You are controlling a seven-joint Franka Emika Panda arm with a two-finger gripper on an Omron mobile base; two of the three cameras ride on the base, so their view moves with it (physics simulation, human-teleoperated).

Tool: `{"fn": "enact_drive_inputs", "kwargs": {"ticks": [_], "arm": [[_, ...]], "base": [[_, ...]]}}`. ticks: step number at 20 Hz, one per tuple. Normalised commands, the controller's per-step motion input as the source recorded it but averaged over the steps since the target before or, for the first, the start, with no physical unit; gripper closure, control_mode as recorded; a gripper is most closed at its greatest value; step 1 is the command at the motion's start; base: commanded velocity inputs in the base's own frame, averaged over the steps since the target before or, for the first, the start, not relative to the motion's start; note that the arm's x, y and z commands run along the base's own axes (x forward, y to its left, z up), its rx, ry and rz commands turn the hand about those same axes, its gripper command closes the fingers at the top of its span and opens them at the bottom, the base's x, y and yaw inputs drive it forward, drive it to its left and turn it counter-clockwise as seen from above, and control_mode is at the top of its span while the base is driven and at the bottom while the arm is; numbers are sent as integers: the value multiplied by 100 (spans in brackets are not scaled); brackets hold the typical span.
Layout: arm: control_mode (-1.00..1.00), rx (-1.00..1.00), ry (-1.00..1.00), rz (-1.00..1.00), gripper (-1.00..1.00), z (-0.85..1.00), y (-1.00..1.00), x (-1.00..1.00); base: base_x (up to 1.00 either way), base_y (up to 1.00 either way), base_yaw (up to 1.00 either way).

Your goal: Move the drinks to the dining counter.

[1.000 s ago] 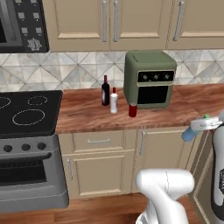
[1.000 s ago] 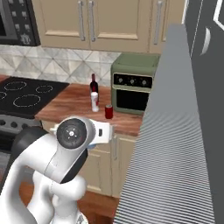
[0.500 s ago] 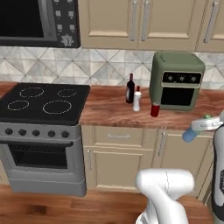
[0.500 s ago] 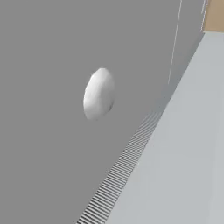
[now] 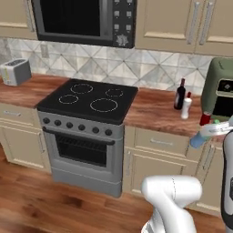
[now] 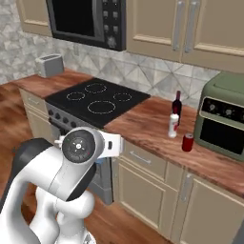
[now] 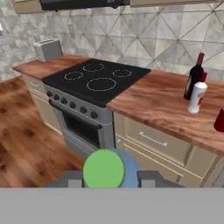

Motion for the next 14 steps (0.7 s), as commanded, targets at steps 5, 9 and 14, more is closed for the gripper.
{"fn": "enact_drive_inputs", "kwargs": {"ticks": [5, 9, 14], "arm": [[100, 0, 0, 0, 100, 0, 0, 0], [100, 0, 0, 0, 100, 0, 0, 0], [100, 0, 0, 0, 100, 0, 0, 0]], "base": [[12, 60, 40], [27, 60, 40], [32, 53, 43]]}}
